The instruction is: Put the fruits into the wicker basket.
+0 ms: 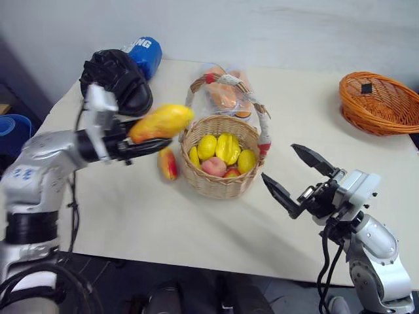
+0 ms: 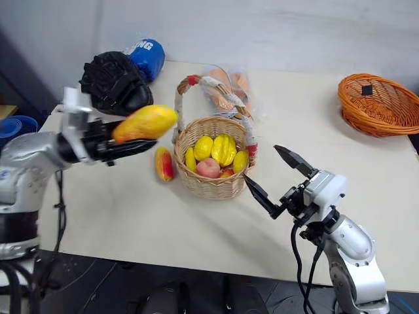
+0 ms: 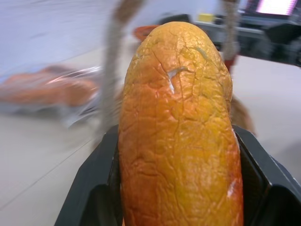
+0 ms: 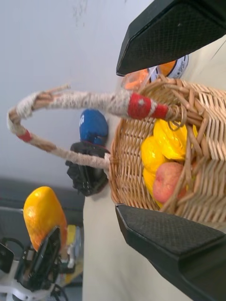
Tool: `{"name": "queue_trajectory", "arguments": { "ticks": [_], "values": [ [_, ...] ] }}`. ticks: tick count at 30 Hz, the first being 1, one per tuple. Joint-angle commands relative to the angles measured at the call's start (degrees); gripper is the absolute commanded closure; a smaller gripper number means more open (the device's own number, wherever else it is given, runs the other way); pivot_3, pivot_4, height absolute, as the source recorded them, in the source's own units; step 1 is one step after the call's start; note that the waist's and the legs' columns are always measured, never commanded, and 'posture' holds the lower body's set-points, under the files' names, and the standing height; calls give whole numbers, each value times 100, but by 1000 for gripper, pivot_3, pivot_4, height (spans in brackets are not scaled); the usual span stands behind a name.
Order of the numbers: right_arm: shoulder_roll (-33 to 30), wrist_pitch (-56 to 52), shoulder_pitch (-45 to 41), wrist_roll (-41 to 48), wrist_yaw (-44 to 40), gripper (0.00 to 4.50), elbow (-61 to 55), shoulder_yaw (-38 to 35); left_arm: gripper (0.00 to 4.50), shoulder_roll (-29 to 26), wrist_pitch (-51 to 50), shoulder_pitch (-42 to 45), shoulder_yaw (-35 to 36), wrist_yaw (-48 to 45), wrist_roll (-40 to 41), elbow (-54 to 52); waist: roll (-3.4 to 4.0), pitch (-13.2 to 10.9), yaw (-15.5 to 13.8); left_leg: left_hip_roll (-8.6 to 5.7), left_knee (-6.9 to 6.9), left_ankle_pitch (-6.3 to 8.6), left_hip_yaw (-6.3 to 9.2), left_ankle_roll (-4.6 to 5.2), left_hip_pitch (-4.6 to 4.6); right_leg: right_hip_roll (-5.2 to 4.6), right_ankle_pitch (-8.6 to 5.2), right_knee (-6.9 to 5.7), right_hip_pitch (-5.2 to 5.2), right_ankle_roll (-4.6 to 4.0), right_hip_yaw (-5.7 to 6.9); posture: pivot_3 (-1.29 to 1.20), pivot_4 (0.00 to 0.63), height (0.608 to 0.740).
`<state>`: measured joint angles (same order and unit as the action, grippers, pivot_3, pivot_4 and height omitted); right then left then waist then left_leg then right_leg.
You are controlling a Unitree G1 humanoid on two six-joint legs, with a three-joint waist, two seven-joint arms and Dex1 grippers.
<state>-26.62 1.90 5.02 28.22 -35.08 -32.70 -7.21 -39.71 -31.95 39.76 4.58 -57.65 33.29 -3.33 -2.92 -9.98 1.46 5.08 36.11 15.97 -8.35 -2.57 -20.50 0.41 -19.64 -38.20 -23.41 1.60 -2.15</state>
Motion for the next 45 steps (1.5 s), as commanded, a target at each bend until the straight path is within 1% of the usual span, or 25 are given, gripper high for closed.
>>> {"name": "queue_trajectory", "arguments": {
  "ticks": [1, 4, 6, 7, 9, 11, 14, 19, 22, 23, 24, 25, 28, 30, 32, 35, 37, 40, 43, 44, 45],
  "values": [
    [58, 60, 185, -66, 67, 0, -356, -7, 2164, 552, 107, 620, -500, 411, -405, 283, 0, 0, 13, -3, 1, 1, -2, 4, -1, 1, 2, 1, -1, 4, -7, 0, 150, 740],
    [128, 128, 352, -191, 110, 0, -443, 47, 2164, 922, -47, 803, -849, 578, -661, 587, 4, 1, 125, -3, 3, 1, -13, 8, -1, 5, 2, -2, -6, 19, -30, 0, 150, 740],
    [160, 185, 449, -269, 116, 0, -475, 69, 1454, 1046, -293, 838, -979, 652, -710, 654, 7, -1, 188, -3, -3, 2, -9, 3, 6, 8, -2, -7, -8, 24, -38, 0, 150, 740],
    [172, 195, 468, -288, 121, 0, -483, 69, 1217, 1078, -349, 844, -977, 669, -707, 653, 8, -2, 194, -1, -3, 2, -8, -1, 6, 12, -4, -15, -17, 24, -42, 0, 150, 740],
    [192, 210, 486, -303, 124, 0, -483, 52, 581, 1073, -280, 814, -961, 659, -754, 609, 10, -4, 197, 1, -1, 0, -7, -6, 3, 14, -9, -28, -26, 22, -44, 0, 150, 740],
    [195, 237, 523, -291, 69, 0, -454, 46, 12, 1003, 108, 635, -840, 526, -779, 436, 11, -4, 195, 1, 2, -2, -7, -9, 7, 14, -11, -36, -25, 20, -44, 0, 150, 740],
    [165, 296, 533, -265, -60, 0, -394, 73, 12, 834, 234, 222, -280, 458, -460, 132, 13, -5, 202, 0, 2, -3, -9, -10, 13, 13, -11, -40, -22, 20, -50, 0, 150, 740],
    [-108, 424, 438, -254, -618, 0, -267, 213, 12, 175, -17, -1044, 1072, 450, 116, -322, 15, -7, 291, 2, -1, -5, -10, -11, 22, 13, -12, -50, -19, 18, -54, 0, 150, 740],
    [-268, 404, 261, -78, -1017, 0, -182, 373, 12, -251, -78, -2156, 2251, 718, 72, -6, 15, -7, 338, 2, 1, -5, -6, -9, 21, 10, -13, -48, -17, 19, -52, 0, 150, 740],
    [-302, 402, 162, -61, -1120, 0, -145, 425, 12, -344, -6, -2457, 2593, 813, 24, 149, 13, -9, 352, 2, -1, -3, -12, -6, 26, 6, -13, -49, -15, 19, -53, 0, 150, 740],
    [-317, 409, 105, -55, -1179, 0, -120, 451, 12, -389, 49, -2627, 2775, 874, 15, 225, 9, -10, 359, 3, -1, -2, -11, -4, 27, 6, -13, -49, -16, 18, -53, 0, 150, 740],
    [-319, 393, -60, -56, -1240, 0, -62, 518, 12, -453, 193, -2902, 3152, 1029, -71, 540, 5, -12, 337, 3, -2, -2, -11, -3, 28, 6, -13, -48, -16, 18, -52, 0, 150, 740],
    [-328, 414, -441, -76, -1431, 0, 95, 650, 12, -561, 439, -3585, 3922, 1264, -189, 1089, -8, -12, 326, 0, -3, 7, -3, 10, 25, 0, -13, -42, -16, 14, -47, 0, 150, 740],
    [-346, 477, -633, -94, -1593, 0, 219, 705, 12, -575, 425, -3973, 4297, 1334, -140, 1301, -15, -11, 326, -1, -5, 32, -4, 45, 25, -7, -11, -33, -13, 11, -41, 0, 150, 740],
    [-362, 529, -727, -105, -1731, 0, 313, 721, 12, -549, 453, -4153, 4498, 1390, -63, 1383, -22, -9, 284, -2, -4, 42, -5, 53, 22, -15, -12, -27, -12, 10, -34, 0, 150, 740],
    [-422, 637, -828, -120, -1948, 0, 538, 678, 12, -475, 372, -4294, 4408, 1480, -21, 1055, -27, -6, 161, -3, -5, 50, 4, 58, 14, -24, -14, -4, -9, 7, -14, 0, 150, 740],
    [-453, 676, -929, -94, -2033, 0, 739, 578, 12, -464, -98, -4313, 4071, 1401, 224, 509, -27, -6, 123, -6, -4, 54, 7, 64, 12, -35, -14, 5, -2, 6, -1, 0, 150, 740],
    [-487, 691, -978, -28, -2152, 0, 862, 563, 12, -498, -807, -4060, 3469, 1496, 515, -143, -25, -7, 74, -20, -6, 55, 7, 75, 9, -62, -14, 11, 5, 7, 12, 0, 150, 740],
    [-462, 705, -936, -31, -2229, 0, 867, 623, 12, -562, -1485, -3420, 2572, 1948, 451, -630, -21, -9, 48, -27, -8, 55, 7, 79, 9, -67, -13, 10, 5, 9, 13, 0, 150, 740],
    [-442, 704, -919, -43, -2216, 0, 857, 632, 12, -564, -1569, -3229, 2307, 1917, 463, -773, -21, -9, 47, -27, -7, 54, 9, 79, 8, -65, -12, 11, 5, 11, 12, 0, 150, 740],
    [-420, 710, -876, -61, -2198, 0, 831, 645, 12, -582, -1346, -3053, 1902, 1827, 210, -841, -20, -10, 47, -27, -7, 53, 9, 79, 8, -64, -11, 10, 5, 13, 12, 0, 150, 740]
  ]
}}
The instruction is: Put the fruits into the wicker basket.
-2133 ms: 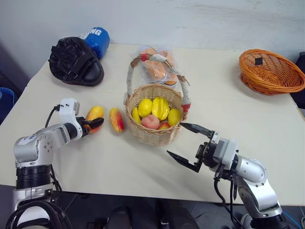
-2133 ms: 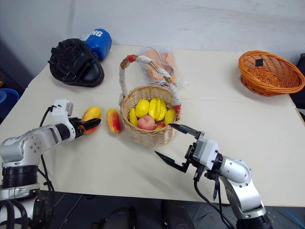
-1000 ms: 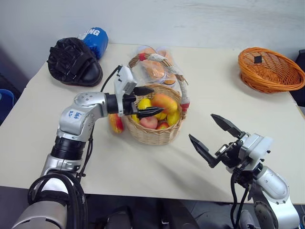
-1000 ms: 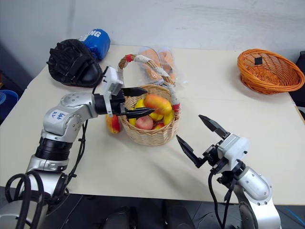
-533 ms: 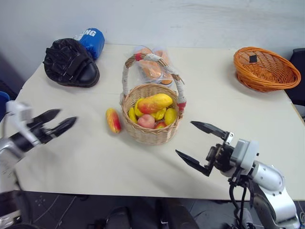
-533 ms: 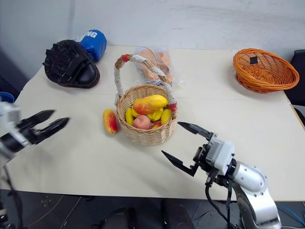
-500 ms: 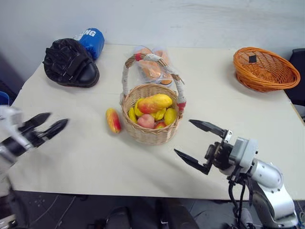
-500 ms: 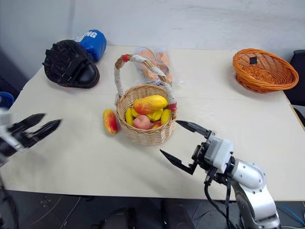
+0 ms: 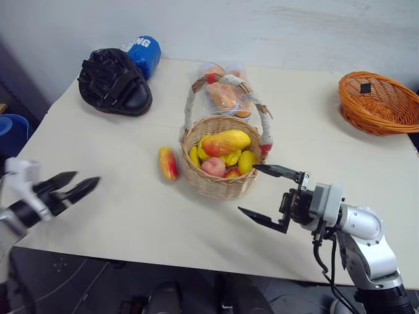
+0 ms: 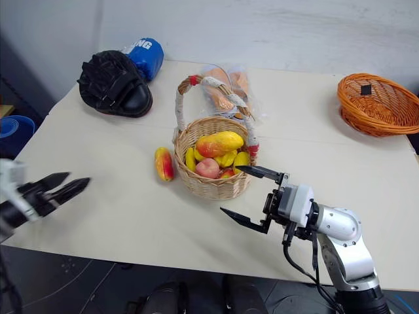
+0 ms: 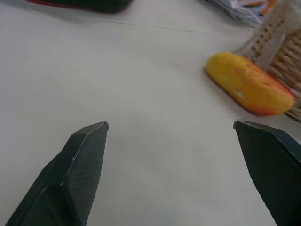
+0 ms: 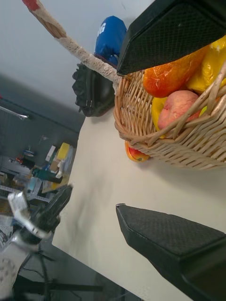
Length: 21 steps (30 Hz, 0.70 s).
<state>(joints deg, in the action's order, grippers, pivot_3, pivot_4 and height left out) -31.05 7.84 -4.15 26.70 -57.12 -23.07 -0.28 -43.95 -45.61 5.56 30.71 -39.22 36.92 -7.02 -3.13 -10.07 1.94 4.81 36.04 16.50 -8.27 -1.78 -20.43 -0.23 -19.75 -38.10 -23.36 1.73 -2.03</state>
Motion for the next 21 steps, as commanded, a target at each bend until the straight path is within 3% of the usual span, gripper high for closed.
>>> {"name": "queue_trajectory", "arguments": {
  "ticks": [1, 7, 12, 16, 21],
  "values": [
    [37, 121, 83, 79, 19, 0, -155, -39, 12, -160, 142, 500, -1001, -81, -318, -474, 1, 0, 3, -1, 0, 0, 0, 0, -1, 0, 0, 0, 0, 1, 0, 0, 150, 740],
    [62, 192, 266, -35, 152, 0, -229, -69, 12, 362, -169, 1411, -1966, 408, -605, -230, 10, -5, 113, 0, 1, -14, -6, -27, -2, 8, -2, 1, -2, 8, -7, 0, 150, 740],
    [93, 192, 469, -57, 366, 0, -358, -121, 12, 809, -882, 1733, -2143, 1197, -732, -246, 9, -5, 122, -1, 8, -16, -4, -31, -4, 9, -4, -6, -4, 15, -9, 0, 150, 740],
    [151, 195, 618, -58, 506, 0, -433, -75, 12, 1070, -684, 1825, -2458, 1524, -1144, 24, 10, -5, 121, -2, 12, -18, -3, -34, -3, 9, -5, -13, -4, 17, -9, 0, 150, 740],
    [186, 199, 598, -114, 541, 0, -418, 24, 12, 1740, -712, 2127, -2433, 1633, -1030, 359, 10, -5, 84, -8, 30, -20, -2, -30, -2, 6, -2, -29, 0, 22, -10, 0, 150, 740]
  ]
}}
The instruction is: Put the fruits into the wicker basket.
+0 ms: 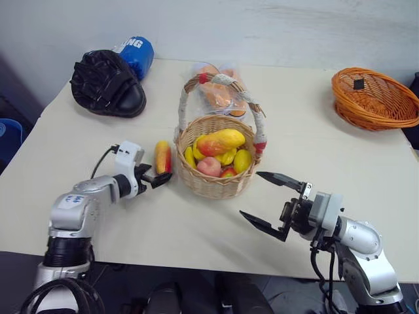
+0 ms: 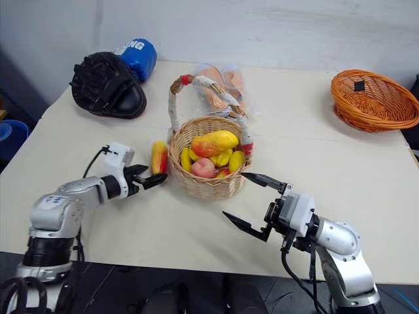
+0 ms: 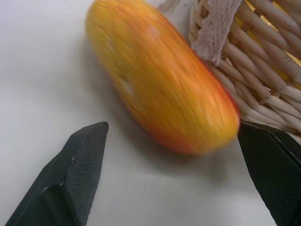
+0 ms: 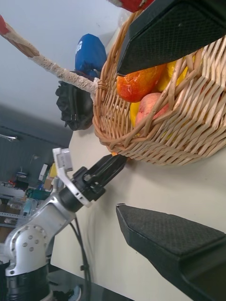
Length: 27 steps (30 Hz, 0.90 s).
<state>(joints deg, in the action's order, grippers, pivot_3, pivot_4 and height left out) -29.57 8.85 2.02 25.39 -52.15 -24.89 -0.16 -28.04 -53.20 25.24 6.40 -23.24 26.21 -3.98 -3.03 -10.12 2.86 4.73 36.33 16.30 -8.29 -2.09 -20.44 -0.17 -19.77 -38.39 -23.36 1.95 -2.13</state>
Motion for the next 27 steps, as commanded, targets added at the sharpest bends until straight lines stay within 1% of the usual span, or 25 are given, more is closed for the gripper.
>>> {"name": "queue_trajectory", "arguments": {
  "ticks": [1, 9, 15, 18, 21, 25, 26, 27],
  "values": [
    [40, 104, -20, 9, 44, 0, -225, 16, 12, 186, 41, 192, -38, 6, 8, 100, 0, 0, -13, -1, 5, -1, 0, 1, 0, 0, 0, -5, 0, 1, 0, 0, 150, 740],
    [73, 105, 8, -41, 54, 0, -164, 69, 12, 246, 537, 446, -144, -84, -332, 657, 0, 0, -40, -2, 7, -3, 1, -3, 3, 0, 0, -14, 0, 1, -2, 0, 150, 740],
    [141, 121, 96, -110, 111, 0, -155, 119, 12, 273, 814, 450, -163, -85, -492, 833, 0, 0, -42, -1, 6, -3, 1, -3, 3, 0, 0, -14, -1, 1, -2, 0, 150, 740],
    [146, 123, 116, -125, 144, 0, -149, 118, 639, 270, 860, 446, -185, -108, -517, 869, 0, 0, -39, -1, 6, -3, 0, -3, 4, 0, 0, -15, -1, 1, -2, 0, 150, 740],
    [137, 125, 140, -136, 173, 0, -145, 114, 1571, 231, 901, 435, -205, -155, -564, 920, 0, 0, -49, -1, 6, -3, 0, -3, 4, 0, 0, -14, -1, 1, -2, 0, 150, 740],
    [115, 136, 232, -156, 193, 0, -171, 117, 2828, 136, 941, 360, -57, -271, -527, 934, 0, 0, -66, -1, 5, -3, 0, -3, 3, 0, 0, -13, -1, 1, -2, 0, 150, 740],
    [113, 142, 256, -165, 199, 0, -179, 114, 3035, 75, 1002, 315, -39, -312, -557, 939, 0, 0, -65, -1, 5, -3, 0, -3, 3, 0, 0, -13, -1, 1, -2, 0, 150, 740],
    [111, 144, 282, -174, 207, 0, -188, 110, 3150, 3, 1055, 257, 11, -364, -565, 941, 0, 0, -58, -1, 5, -3, 0, -3, 3, 0, 0, -13, -1, 1, -2, 0, 150, 740]
  ]
}}
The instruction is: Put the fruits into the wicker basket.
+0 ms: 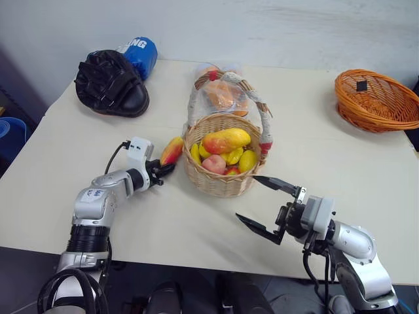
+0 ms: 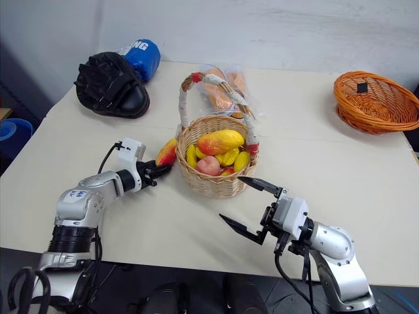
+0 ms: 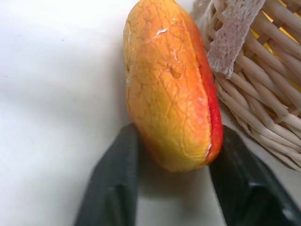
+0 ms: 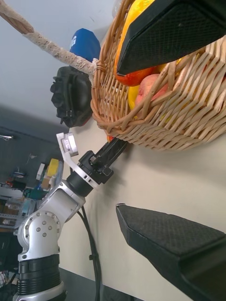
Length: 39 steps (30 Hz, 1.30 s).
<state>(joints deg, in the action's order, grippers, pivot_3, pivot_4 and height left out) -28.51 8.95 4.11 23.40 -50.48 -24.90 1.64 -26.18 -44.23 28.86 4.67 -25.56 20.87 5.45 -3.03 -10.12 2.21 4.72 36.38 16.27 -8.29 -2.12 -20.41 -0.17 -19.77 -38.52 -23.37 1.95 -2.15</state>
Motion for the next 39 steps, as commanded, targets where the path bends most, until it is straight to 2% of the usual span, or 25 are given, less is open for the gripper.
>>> {"name": "queue_trajectory", "arguments": {
  "ticks": [1, 7, 10, 13, 15, 19, 24, 28, 31, 34, 38, 39],
  "values": [
    [3, 134, 79, 21, 42, 0, -180, -76, 3191, -242, 251, -151, 241, -188, -28, 14, 0, 0, 13, 0, -1, 0, -1, 0, 0, 0, 0, 0, 0, 0, 0, 0, 150, 740],
    [-3, 137, 142, -1, 79, 0, -188, -121, 3203, -605, 1162, -615, 881, -667, 139, -126, 1, -1, 74, 2, -9, -1, 0, -2, 1, 0, 0, 0, -3, -1, 0, 0, 150, 740],
    [41, 81, 154, 117, 256, 0, -253, -306, 3203, -825, 2072, -986, 1465, -1793, 700, -521, 0, -1, 90, 2, -10, -1, -1, -2, -2, -2, 0, 2, -4, -1, 1, 0, 150, 740],
    [46, -16, 200, 267, 455, 0, -355, -532, 3203, -1254, 2220, -1240, 1712, -3100, 1423, -1031, 0, -1, 89, 2, -17, -1, 0, -3, -4, -5, -1, 9, -4, -3, 4, 0, 150, 740],
    [80, -82, 223, 319, 592, 0, -395, -620, 3203, -1501, 2079, -1050, 1560, -3349, 1520, -1149, 1, -1, 66, 2, -19, -1, 0, -3, -4, -5, -2, 13, -4, -4, 7, 0, 150, 740],
    [76, -391, 190, 445, 976, 0, -676, -806, 3203, -1625, 2017, -23, 530, -3704, 1223, -1375, 5, -4, -60, -9, -18, -2, 5, 13, -1, -11, 1, 24, 7, -1, 9, 0, 150, 740],
    [59, -714, 81, 446, 1198, 0, -929, -758, 3203, -988, 2139, 1109, -578, -3248, 284, -567, 12, -1, -38, -17, -19, 2, -3, 25, -9, -12, 13, 54, 13, 22, -2, 0, 150, 740],
    [99, -896, 85, 385, 1407, 0, -1101, -744, 3203, -573, 2518, 1454, -1079, -3419, -93, -36, 15, -2, 13, -6, -18, 1, -18, 21, -19, 5, 11, 54, -7, 27, -20, 0, 150, 740],
    [131, -1002, 145, 313, 1595, 0, -1208, -771, 2219, -431, 2677, 1526, -1029, -3486, -63, 113, 16, -3, 33, 8, -18, -1, -18, 8, -36, 20, 9, 52, -28, 25, -22, 0, 150, 740],
    [205, -1025, 335, 245, 1804, 0, -1277, -867, 1286, -353, 3185, 1491, -613, -3514, 134, 278, 18, -5, 38, 13, -13, -1, -16, 4, -43, 26, 8, 50, -32, 24, -23, 0, 150, 740],
    [324, -855, 943, 287, 1843, 0, -1140, -1207, 6, -692, 3212, 1119, 75, -3963, 708, 141, 18, -4, 55, 13, 0, -1, -15, 5, -45, 26, 8, 43, -30, 24, -23, 0, 150, 740],
    [320, -774, 1134, 293, 1778, 0, -1077, -1334, 6, -942, 3064, 897, 310, -4060, 833, 64, 20, -3, 82, 13, 1, -1, -16, 5, -44, 25, 8, 43, -29, 24, -24, 0, 150, 740]
  ]
}}
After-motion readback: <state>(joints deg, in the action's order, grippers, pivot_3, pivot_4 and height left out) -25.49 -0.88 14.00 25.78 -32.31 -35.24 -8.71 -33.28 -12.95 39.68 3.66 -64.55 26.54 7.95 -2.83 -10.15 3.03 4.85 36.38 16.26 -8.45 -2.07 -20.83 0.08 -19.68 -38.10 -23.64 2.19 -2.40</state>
